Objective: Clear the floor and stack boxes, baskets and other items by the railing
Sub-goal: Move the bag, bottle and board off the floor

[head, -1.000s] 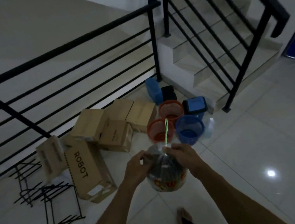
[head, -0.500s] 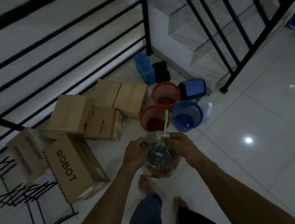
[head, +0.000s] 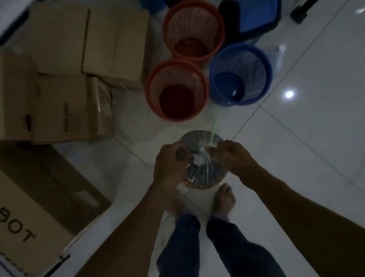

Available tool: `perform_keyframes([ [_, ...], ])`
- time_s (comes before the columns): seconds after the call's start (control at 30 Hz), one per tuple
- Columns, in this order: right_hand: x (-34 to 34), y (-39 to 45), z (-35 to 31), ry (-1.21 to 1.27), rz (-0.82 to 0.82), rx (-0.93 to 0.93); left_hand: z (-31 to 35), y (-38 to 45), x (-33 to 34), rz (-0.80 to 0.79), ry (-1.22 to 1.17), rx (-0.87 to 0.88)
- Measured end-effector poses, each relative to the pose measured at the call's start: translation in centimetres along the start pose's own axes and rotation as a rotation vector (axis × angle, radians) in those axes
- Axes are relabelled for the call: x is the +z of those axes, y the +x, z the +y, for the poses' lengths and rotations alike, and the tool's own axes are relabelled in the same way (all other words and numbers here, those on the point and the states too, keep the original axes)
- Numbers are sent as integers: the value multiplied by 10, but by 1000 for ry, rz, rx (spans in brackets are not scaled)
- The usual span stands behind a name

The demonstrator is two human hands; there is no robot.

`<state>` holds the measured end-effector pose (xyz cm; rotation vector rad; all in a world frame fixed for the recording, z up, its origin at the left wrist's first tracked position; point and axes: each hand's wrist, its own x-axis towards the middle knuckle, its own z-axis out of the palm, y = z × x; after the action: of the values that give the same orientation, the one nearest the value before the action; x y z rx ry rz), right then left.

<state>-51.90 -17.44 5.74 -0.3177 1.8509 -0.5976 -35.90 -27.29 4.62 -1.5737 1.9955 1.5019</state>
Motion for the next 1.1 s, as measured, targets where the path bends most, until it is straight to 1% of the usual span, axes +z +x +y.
perform_keyframes([
  [0.07,11,48,23,-106,-65,10,-25,41,26,-5,8,-36],
  [0.13,21,92,44,-197,-95,-3,-50,77,49,-4,14,-46],
  [0.23,33,146,74,-182,-76,6,-83,128,82,2,53,-55],
  [0.33,41,188,101,-123,-11,26,-104,169,105,0,68,-63],
  [0.4,51,212,114,-110,1,36,-112,189,115,0,90,-64],
  [0.5,66,242,132,-141,61,-29,-122,207,121,33,122,-80],
  [0.6,76,255,141,-279,4,-42,-126,211,118,19,110,-124],
  [0.7,81,246,139,-347,-33,-28,-119,195,111,-2,111,-125],
  [0.77,74,223,127,-322,-53,-4,-106,175,104,-11,114,-112],
  [0.83,62,197,116,-287,-39,22,-90,149,95,-21,104,-134],
  [0.9,44,159,98,-253,-38,44,-73,118,86,-47,114,-143],
  [1.0,13,96,73,-256,-100,90,-45,62,69,-92,170,-117],
  [1.1,-21,33,57,-160,-58,103,-9,-4,52,-133,104,-101],
])
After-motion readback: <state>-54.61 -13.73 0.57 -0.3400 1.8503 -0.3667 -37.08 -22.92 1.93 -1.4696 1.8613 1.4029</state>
